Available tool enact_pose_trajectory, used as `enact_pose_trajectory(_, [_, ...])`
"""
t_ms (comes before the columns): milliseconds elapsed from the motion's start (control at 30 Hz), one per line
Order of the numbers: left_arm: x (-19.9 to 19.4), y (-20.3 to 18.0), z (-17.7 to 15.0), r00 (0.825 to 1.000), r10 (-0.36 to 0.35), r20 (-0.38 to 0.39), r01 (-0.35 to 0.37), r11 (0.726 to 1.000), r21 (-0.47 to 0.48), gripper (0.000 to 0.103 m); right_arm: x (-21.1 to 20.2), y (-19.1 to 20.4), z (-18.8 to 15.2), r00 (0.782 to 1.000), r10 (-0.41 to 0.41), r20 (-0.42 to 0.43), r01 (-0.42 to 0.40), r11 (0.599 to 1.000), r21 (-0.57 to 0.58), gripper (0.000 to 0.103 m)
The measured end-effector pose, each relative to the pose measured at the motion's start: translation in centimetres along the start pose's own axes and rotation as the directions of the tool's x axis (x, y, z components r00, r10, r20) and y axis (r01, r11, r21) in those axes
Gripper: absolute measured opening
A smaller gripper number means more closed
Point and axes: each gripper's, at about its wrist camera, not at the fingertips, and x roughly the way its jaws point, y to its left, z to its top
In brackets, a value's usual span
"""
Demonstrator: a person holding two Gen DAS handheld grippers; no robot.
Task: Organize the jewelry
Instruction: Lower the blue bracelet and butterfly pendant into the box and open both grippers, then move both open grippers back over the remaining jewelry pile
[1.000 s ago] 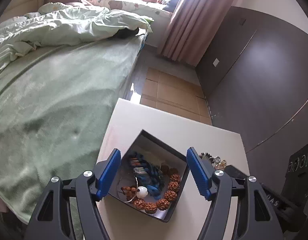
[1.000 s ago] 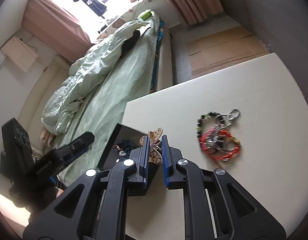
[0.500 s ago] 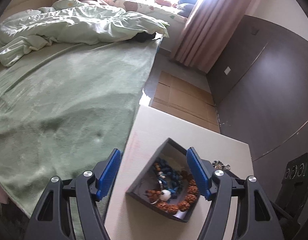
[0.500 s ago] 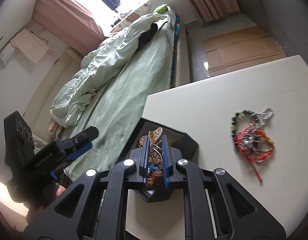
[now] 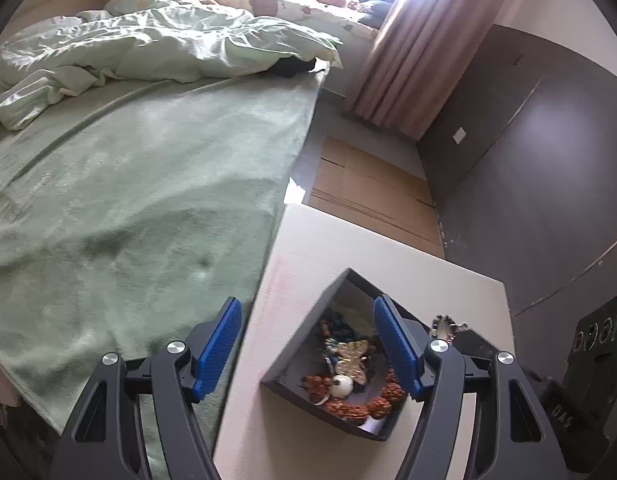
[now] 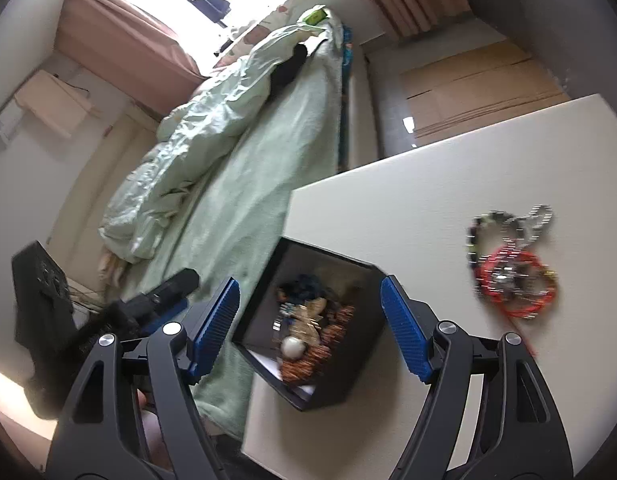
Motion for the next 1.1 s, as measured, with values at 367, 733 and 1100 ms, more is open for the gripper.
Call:
enact_pose_trajectory(367, [0.4,-3.2,-1.0,1.000,-0.028,-0.010,0.028,0.999,0.047,0.066,-4.1,-3.7,-0.1,0.992,-0.112,0.051,0.109,0.992,0.057,0.074])
enact_pose_trajectory(733, [0.8,-6.9,-2.3,0.997,-0.067,-0.037,0.071,0.990,0.125,0.066,-8.8,-7.9,0.7,0.981,-0.169,0.096,0.157,0.981,0.116,0.074])
enact_pose_trajectory(1100, [2.6,-11.8,-3.6,0.988,-0.124,-0.091,0.140,0.970,0.198,0.052,-10.5,-11.0,0.7,0.974,-0.210,0.087,0.194,0.967,0.163,0.074])
